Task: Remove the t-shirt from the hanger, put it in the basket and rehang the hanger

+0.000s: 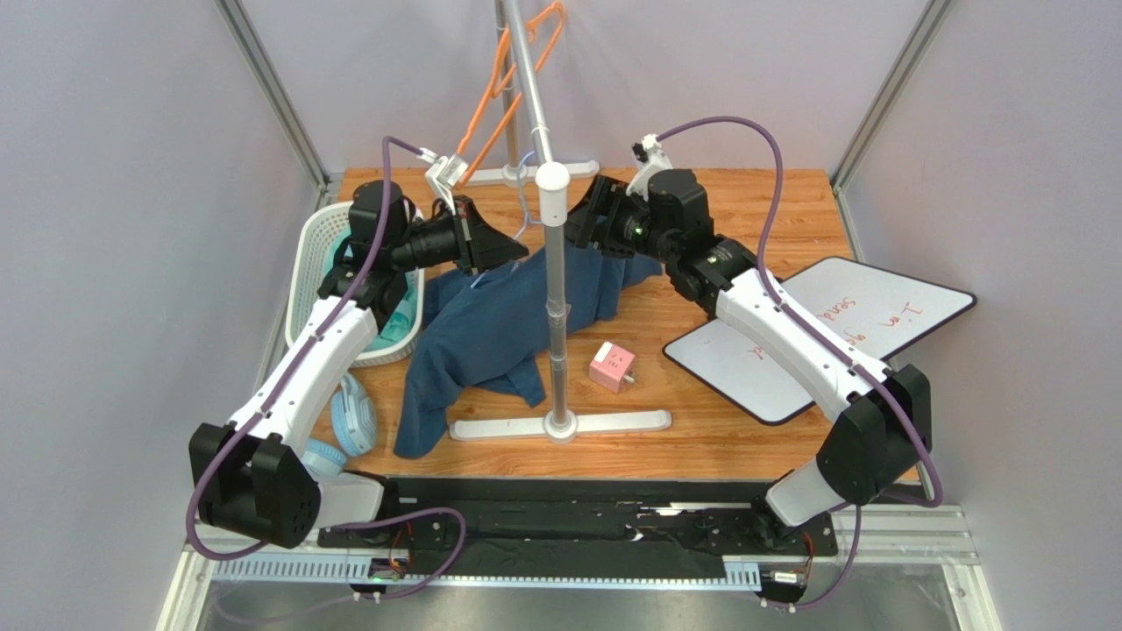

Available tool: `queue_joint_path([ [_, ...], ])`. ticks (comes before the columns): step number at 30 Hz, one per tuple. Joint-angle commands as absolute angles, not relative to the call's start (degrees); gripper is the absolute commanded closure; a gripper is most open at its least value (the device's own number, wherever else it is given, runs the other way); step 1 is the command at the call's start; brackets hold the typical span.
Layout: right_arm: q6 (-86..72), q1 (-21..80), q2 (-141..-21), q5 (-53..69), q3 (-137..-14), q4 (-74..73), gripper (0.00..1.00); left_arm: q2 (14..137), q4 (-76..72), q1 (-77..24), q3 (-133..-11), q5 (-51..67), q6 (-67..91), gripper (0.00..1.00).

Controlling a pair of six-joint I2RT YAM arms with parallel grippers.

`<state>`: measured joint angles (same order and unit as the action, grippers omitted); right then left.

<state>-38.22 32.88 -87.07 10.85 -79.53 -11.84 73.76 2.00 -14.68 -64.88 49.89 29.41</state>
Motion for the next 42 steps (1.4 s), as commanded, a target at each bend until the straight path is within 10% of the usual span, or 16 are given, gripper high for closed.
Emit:
queue_joint_path([
  [1,-39.8,33.0,-86.7,8.3,-81.3,-9.2,0.30,73.6,1.4,-16.0,-67.1,52.4,27.3,1.00],
  [9,-38.3,33.0,-85.6,3.1,-78.7,-9.2,0.54,73.1,0.9,-16.3,-67.1,53.4,27.0,1.00],
  [24,-38.4,33.8,-85.9,9.0,-77.5,-3.7,0.40,73.7,-3.0,-16.3,-66.4,56.7,29.8,1.00],
  [34,-35.7,33.1,-82.5,-4.6,-76.5,-10.5,1.00,73.6,-0.7,-16.3,-66.9,55.1,29.2,1.00],
  [42,-34.3,26.3,-83.4,-8.0,-78.0,-16.3,1.00,73.3,-1.1,-16.3,-66.8,55.3,29.4,1.00],
])
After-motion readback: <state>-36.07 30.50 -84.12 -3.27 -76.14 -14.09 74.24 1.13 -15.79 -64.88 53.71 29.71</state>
